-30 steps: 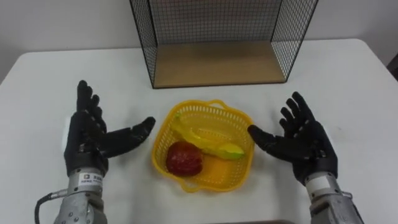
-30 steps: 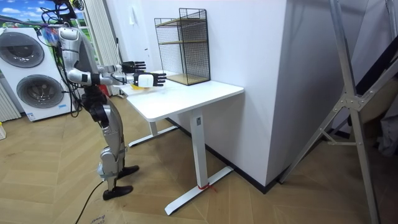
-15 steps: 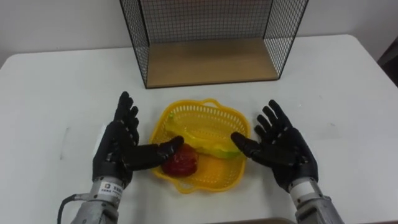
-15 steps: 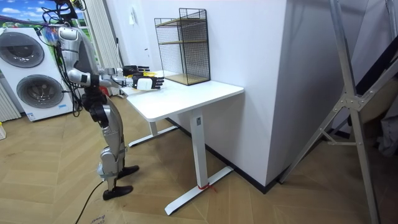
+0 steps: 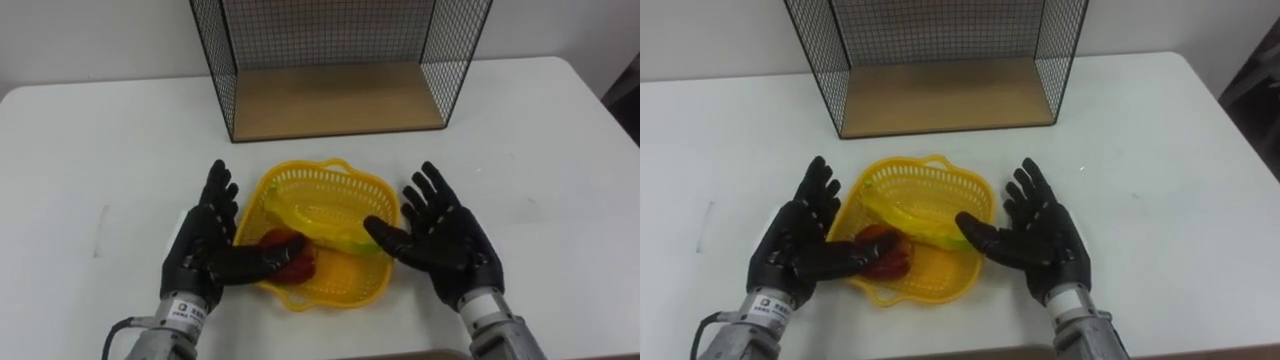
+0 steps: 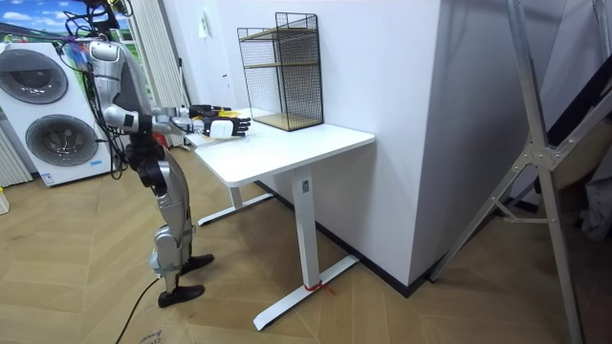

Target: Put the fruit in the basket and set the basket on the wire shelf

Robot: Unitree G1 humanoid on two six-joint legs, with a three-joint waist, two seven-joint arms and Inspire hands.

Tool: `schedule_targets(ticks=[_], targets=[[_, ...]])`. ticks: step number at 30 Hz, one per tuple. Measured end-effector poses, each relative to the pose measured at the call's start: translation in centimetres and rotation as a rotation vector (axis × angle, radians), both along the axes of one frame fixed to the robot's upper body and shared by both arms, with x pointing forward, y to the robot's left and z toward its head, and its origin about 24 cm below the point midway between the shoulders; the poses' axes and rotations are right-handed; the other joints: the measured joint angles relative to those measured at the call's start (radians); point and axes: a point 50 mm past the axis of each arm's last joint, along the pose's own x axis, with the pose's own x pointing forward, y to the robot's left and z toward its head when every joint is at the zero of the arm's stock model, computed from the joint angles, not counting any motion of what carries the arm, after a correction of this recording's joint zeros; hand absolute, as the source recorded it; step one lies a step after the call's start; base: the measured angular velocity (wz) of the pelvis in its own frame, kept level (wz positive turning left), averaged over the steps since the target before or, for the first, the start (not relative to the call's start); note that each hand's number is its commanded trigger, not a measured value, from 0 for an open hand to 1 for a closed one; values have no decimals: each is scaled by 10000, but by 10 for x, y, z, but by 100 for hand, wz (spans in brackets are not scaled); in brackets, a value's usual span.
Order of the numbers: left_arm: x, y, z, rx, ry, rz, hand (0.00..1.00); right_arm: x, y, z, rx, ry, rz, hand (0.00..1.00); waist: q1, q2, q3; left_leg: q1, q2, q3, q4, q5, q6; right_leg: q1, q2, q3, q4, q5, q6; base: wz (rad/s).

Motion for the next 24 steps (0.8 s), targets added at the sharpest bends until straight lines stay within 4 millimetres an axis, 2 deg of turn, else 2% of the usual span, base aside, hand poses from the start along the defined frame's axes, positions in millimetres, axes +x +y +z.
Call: schedule_targets(ticks=[8, 11, 19, 24], targets=[[-6, -26, -3, -736, 211, -1473, 0, -2, 16, -2, 267, 48, 608, 0, -121, 48, -50, 28, 22, 104, -1, -1, 0, -1, -5, 92, 51, 1, 1, -3], [-7, -28, -4, -878, 266, -1535, 0, -2, 18, -2, 244, 82, 726, 0, -237, 57, -55, 48, 27, 123, -1, 0, 1, 12, -7, 104, 61, 1, 1, 0], [-7, -31, -8, -2310, 634, -1117, 0, 0, 21, -1, -8, -45, 905, 0, -254, 67, -42, -33, 49, 152, 37, -1, 6, -89, 2, 172, 166, 0, 1, -1], [-6, -32, -7, -2362, 659, -924, 0, 5, 22, 2, -38, -151, 881, 0, -291, 42, -30, -162, 58, 147, 134, 0, 11, -169, 8, 173, 188, 1, 0, 0]])
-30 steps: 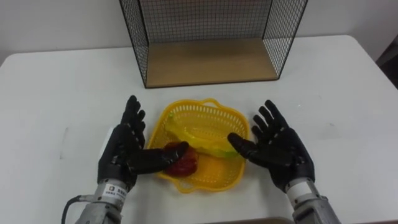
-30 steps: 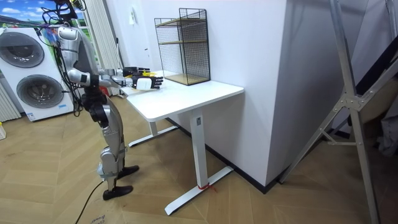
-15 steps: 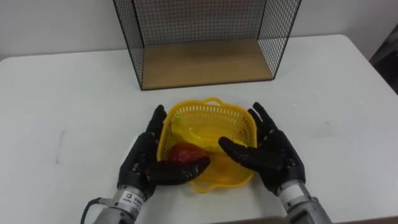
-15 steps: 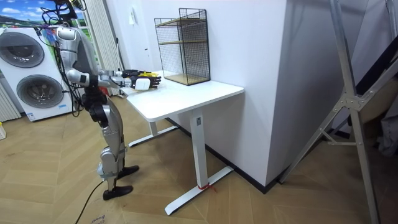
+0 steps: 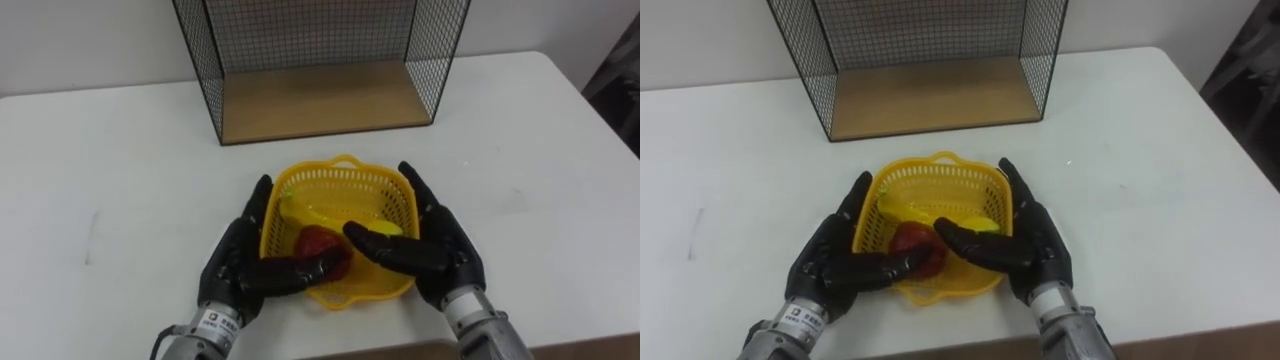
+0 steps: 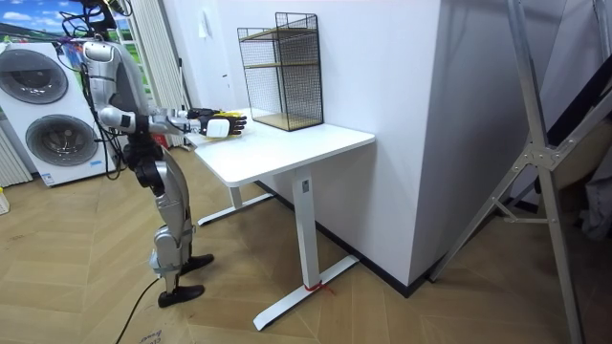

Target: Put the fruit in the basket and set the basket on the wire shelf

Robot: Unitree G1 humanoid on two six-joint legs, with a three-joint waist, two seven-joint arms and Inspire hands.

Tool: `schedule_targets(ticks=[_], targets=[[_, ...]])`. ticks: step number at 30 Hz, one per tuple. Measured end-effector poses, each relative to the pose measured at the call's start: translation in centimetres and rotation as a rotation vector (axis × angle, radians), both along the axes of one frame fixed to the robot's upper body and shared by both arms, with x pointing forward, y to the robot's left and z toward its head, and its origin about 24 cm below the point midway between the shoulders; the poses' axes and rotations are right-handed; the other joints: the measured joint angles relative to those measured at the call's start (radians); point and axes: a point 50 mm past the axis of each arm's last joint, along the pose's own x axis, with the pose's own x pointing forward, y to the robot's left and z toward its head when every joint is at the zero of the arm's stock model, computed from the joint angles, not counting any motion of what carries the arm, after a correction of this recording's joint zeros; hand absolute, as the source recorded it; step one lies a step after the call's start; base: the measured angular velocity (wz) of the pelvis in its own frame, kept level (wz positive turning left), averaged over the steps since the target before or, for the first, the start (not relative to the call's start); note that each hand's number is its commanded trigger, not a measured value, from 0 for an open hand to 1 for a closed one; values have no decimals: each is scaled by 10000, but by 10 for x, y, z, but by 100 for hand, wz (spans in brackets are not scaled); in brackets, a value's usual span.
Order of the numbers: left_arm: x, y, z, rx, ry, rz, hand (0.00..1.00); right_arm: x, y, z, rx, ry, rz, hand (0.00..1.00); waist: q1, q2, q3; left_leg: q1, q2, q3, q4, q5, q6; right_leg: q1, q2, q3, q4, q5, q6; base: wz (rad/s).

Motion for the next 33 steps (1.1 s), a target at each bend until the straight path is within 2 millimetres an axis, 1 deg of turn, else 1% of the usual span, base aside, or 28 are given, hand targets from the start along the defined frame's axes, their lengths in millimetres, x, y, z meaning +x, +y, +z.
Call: schedule_targets(ticks=[3, 6, 10, 12, 14, 17, 22, 33], targets=[[2, -2, 2, 22, 2, 197, 0, 3, 2, 2, -42, -59, -4, 0, -2, 1, 0, -49, 3, 0, 12, 1, 4, -52, 7, 16, 3, 6, -5, 0], [7, -3, 6, 89, -78, 369, 0, 7, 5, 4, -35, -90, -73, 0, 7, 0, 0, -85, 9, -1, 18, 4, 7, -157, 11, 3, 9, 13, -8, 0], [18, -5, 13, 123, -317, 636, 0, 11, 8, 7, -92, -198, -255, 0, 28, -27, 21, 42, -5, 22, 14, 5, 8, 24, 6, -19, -18, 16, -5, 0], [24, -8, 17, 105, -467, 778, 0, 16, 9, 11, -61, -371, -375, 0, 32, -32, 27, 35, -6, 41, 13, 4, 7, 24, 6, -31, -18, 16, -5, 0], [31, -11, 24, 59, -663, 1043, 0, 25, 12, 19, -3, -663, -566, 0, 43, -58, 51, 23, 0, 27, -27, 3, 5, 20, 11, -47, -18, 16, -5, 0], [39, -12, 31, 29, -911, 1395, 0, 34, 16, 27, 140, -1021, -697, 0, 52, -103, 77, 33, 3, 12, -15, 4, 4, 27, 13, -49, -24, 16, -5, 0], [42, -13, 40, -184, -997, 1942, 0, 39, 22, 33, 492, -1181, -945, 0, 56, -143, 86, 45, 1, 32, 3, 4, 4, 33, 9, -52, -27, 16, -5, 0], [42, -14, 47, -333, -1050, 2418, 0, 44, 27, 39, 570, -1305, -1012, 0, 42, -139, 81, 70, 0, 12, 50, 3, 4, 111, 8, -114, -26, 16, -5, 1]])
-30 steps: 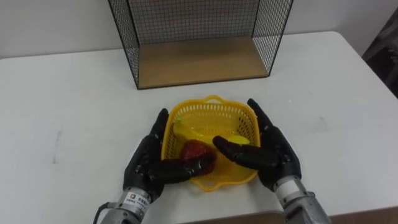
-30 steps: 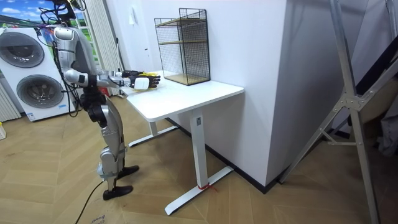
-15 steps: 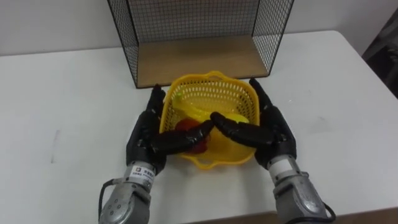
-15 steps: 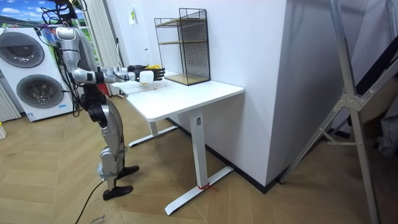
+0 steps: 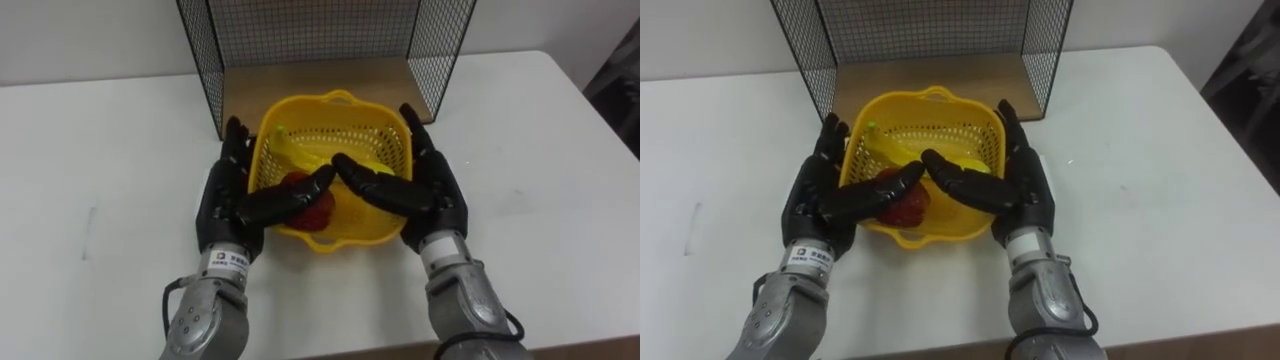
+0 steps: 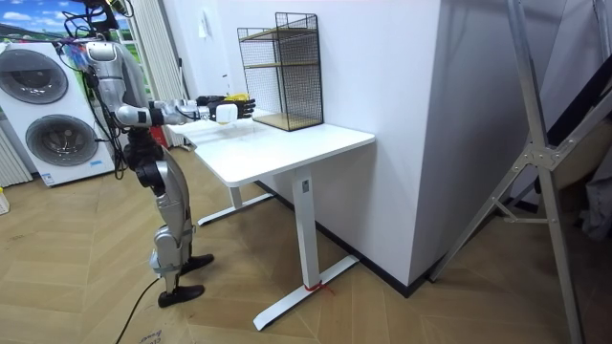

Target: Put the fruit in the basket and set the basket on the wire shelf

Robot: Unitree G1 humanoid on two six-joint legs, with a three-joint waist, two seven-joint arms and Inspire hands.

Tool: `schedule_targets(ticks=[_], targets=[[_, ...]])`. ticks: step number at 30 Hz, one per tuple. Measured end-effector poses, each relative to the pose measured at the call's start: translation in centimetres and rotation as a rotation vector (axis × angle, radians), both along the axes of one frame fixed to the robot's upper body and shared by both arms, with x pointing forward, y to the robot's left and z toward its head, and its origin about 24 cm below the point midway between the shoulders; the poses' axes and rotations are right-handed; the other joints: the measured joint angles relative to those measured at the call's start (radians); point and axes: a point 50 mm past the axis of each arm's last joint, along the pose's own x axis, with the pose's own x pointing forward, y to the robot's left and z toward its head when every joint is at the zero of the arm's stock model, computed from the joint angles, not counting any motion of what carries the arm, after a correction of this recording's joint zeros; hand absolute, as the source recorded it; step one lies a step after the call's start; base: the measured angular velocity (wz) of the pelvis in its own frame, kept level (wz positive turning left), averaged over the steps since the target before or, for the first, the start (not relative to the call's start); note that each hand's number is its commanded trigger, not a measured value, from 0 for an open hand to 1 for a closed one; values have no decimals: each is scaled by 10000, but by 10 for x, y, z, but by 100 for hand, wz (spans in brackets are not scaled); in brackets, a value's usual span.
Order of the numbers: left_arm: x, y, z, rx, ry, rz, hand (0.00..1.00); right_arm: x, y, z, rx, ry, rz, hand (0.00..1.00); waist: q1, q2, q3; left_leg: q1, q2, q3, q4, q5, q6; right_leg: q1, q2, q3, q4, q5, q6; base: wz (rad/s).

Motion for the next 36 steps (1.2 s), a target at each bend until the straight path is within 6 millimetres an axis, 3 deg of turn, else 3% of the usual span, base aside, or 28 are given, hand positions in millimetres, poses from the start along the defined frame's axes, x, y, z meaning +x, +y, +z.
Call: schedule_targets(ticks=[8, 21, 25, 27, 29, 31, 36], targets=[[0, -2, 4, -133, -125, 121, 0, 8, 3, 13, 137, -635, -31, 0, 2, -22, -16, 155, 9, 1, -20, 0, 0, 126, -1, -7, 9, 0, 0, 0], [0, -3, 5, -205, -193, 159, 0, 7, 3, 13, 211, -654, -71, 0, 8, -182, -42, 313, 50, -46, 63, -5, -8, 314, 27, -6, 10, 5, -9, 0], [0, -3, 5, -202, -201, 152, 0, 6, 3, 11, 253, -571, -81, 0, 49, -181, -37, 85, 256, -66, 763, -327, -54, 294, 181, -9, 195, -28, -50, -1], [-1, -2, 4, -204, -164, 169, 0, 3, 3, 10, 255, -566, -73, 0, 53, -207, -37, -59, 423, -93, 1361, -660, -118, 293, 305, -16, 404, -173, -135, -2], [-1, -2, 4, -205, -193, 217, 0, -1, 2, 7, 299, -606, -27, 0, 93, -191, -26, -289, 609, -163, 2185, -1112, -211, 133, 409, -7, 1142, -639, -238, 0], [-1, -1, 3, -196, -205, 224, 0, -1, 2, 6, 305, -621, 11, 0, 204, -193, -30, -527, 725, -160, 2690, -1319, -282, -180, 443, 42, 1713, -1022, -324, -5], [-3, 0, 1, -122, -140, 194, 0, -2, 2, 6, 363, -673, 116, 0, 488, -269, -73, -657, 829, -18, 2681, -1214, -454, -619, 419, 266, 2219, -1251, -498, -8]])
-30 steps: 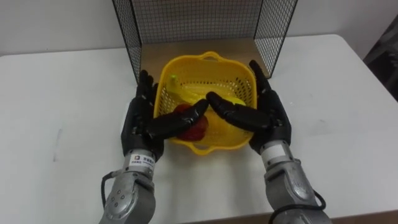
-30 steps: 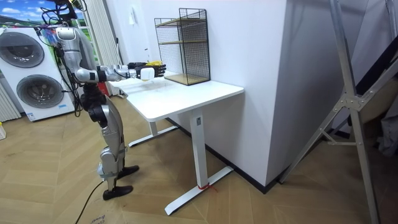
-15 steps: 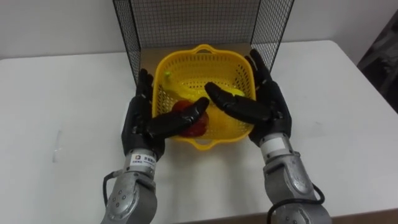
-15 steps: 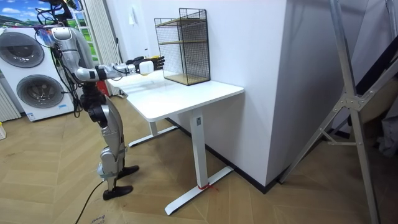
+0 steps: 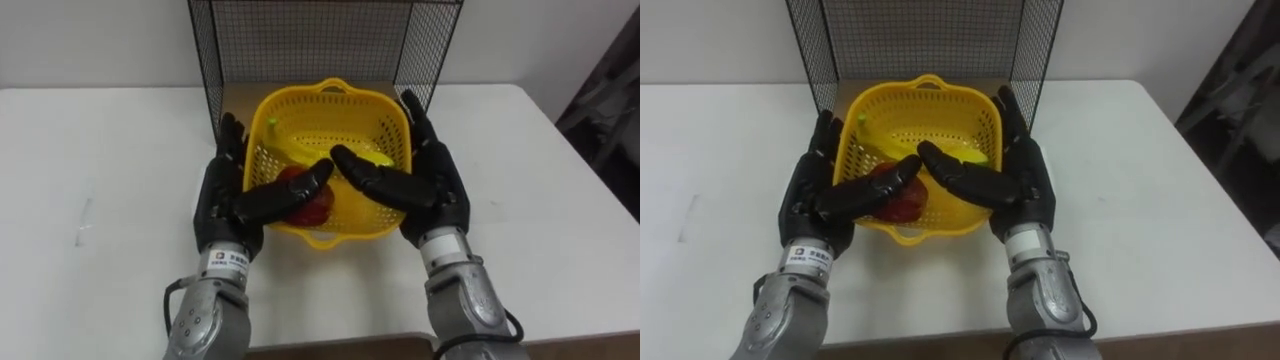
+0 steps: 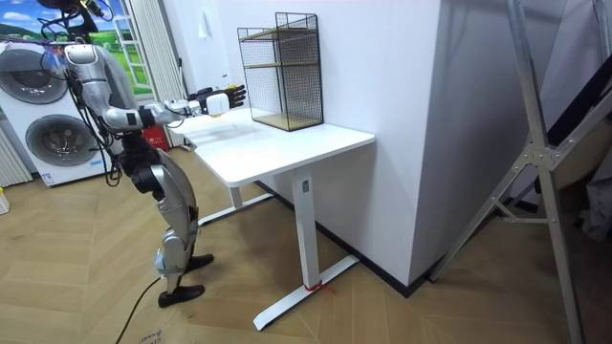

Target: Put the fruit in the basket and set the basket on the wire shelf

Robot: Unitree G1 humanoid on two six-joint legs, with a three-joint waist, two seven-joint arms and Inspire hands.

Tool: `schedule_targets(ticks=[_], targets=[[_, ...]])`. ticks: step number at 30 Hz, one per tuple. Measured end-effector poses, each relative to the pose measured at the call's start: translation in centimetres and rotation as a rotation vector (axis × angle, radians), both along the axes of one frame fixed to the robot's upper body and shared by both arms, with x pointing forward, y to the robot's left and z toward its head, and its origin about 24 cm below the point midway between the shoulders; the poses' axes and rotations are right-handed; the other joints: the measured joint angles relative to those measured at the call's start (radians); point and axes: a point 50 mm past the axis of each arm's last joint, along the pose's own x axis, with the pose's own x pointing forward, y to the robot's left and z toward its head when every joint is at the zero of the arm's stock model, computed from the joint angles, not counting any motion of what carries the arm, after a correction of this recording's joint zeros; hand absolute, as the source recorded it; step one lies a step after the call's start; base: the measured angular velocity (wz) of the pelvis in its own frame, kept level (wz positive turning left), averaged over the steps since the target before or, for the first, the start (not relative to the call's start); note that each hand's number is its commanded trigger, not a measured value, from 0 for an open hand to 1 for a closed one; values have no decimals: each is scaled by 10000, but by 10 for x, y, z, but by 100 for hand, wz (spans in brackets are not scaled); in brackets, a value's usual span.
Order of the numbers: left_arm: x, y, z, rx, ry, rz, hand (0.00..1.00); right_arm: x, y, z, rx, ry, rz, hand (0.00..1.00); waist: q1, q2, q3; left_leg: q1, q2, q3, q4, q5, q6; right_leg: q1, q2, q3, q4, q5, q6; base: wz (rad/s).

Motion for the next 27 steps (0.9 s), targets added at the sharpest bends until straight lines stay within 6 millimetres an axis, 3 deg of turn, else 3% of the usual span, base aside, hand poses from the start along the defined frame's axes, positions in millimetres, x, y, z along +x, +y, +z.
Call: schedule_targets(ticks=[2, 8, 15, 18, 24, 27], targets=[[0, 2, 0, 62, -36, -19, 0, 0, 1, 0, -93, -26, 51, 0, 93, -108, -64, 14, -54, 14, -403, 250, -62, -168, -78, -29, 30, 51, -104, -3], [2, 5, 1, 46, -143, 15, 0, 0, 2, 1, -149, -123, 163, 0, 15, -125, -46, 28, -203, -220, -857, 562, -228, -174, -89, -275, -322, 181, -262, 10], [3, 5, 3, 89, -230, 30, 0, 0, 2, 1, -140, -145, 173, 0, -74, -195, 8, 47, -230, -233, -1042, 577, -251, -160, -150, -346, -505, 169, -279, 0], [3, 5, 3, 94, -259, 0, 0, 0, 2, 2, -163, -151, 162, 0, -101, -244, 43, 41, -370, -262, -1147, 581, -243, -179, -231, -395, -550, 126, -228, 5], [2, 4, 3, 287, -329, -181, 0, 0, 1, 1, -95, -100, 119, 0, -116, -254, 33, 7, -535, -284, -1184, 580, -236, -152, -416, -436, -520, 40, -96, 4], [2, 4, 3, 239, -313, -175, 0, 1, 0, 1, -125, -99, 97, 0, -237, -230, 29, -34, -690, -110, -963, 438, -18, -184, -624, -427, 129, -84, 99, 8]])
